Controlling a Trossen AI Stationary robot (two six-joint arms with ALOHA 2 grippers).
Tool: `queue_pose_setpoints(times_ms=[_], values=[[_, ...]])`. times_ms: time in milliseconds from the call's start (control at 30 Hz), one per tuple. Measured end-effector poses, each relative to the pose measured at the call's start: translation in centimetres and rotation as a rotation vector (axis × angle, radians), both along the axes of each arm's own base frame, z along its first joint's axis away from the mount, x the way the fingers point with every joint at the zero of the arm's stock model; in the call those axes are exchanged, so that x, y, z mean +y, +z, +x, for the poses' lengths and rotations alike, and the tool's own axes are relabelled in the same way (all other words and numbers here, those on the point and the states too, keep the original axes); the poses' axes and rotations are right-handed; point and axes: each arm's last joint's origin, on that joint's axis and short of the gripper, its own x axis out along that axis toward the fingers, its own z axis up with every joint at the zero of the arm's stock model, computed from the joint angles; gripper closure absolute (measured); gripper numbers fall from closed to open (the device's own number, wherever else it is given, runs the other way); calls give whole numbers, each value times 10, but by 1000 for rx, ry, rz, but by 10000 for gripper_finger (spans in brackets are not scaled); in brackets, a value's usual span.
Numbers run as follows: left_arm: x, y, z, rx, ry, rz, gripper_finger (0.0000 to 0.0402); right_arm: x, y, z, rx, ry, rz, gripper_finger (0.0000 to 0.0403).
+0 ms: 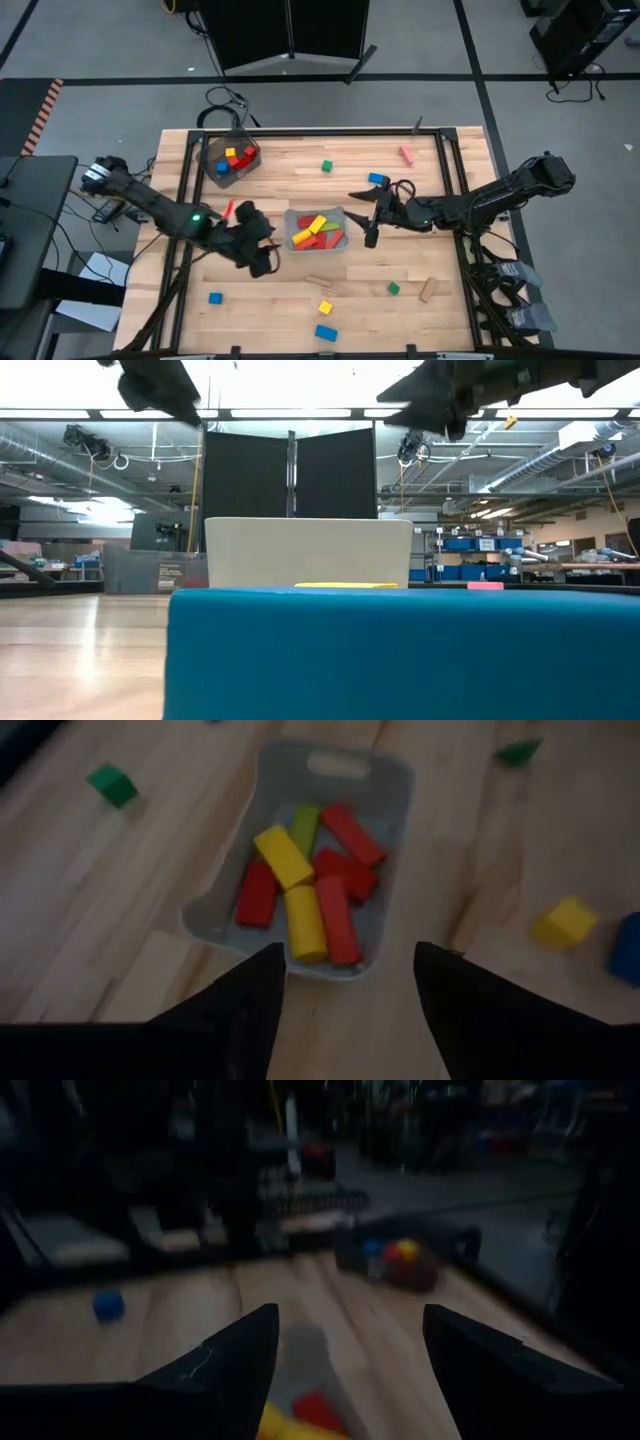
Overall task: Sort blocks by size
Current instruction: Put the green triangular block into the black bin
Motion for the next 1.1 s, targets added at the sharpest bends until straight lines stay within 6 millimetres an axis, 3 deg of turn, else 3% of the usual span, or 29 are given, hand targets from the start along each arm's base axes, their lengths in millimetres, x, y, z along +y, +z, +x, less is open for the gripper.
queue_pose_setpoints(times_ms=[200,333,600,800,1100], values=[[-12,20,-25,-148,44,10,174,-13,-22,-4,268,-86,80,150],[-21,22,-35,-190,55,26,174,-10,-33,-11,488,43,229,153],[-24,24,-39,-235,82,75,175,50,-40,-36,717,435,277,142],[-23,24,-39,-247,99,103,175,96,-43,-62,762,637,132,131],[-23,27,-37,-284,121,127,175,109,-69,-71,837,638,-25,118]])
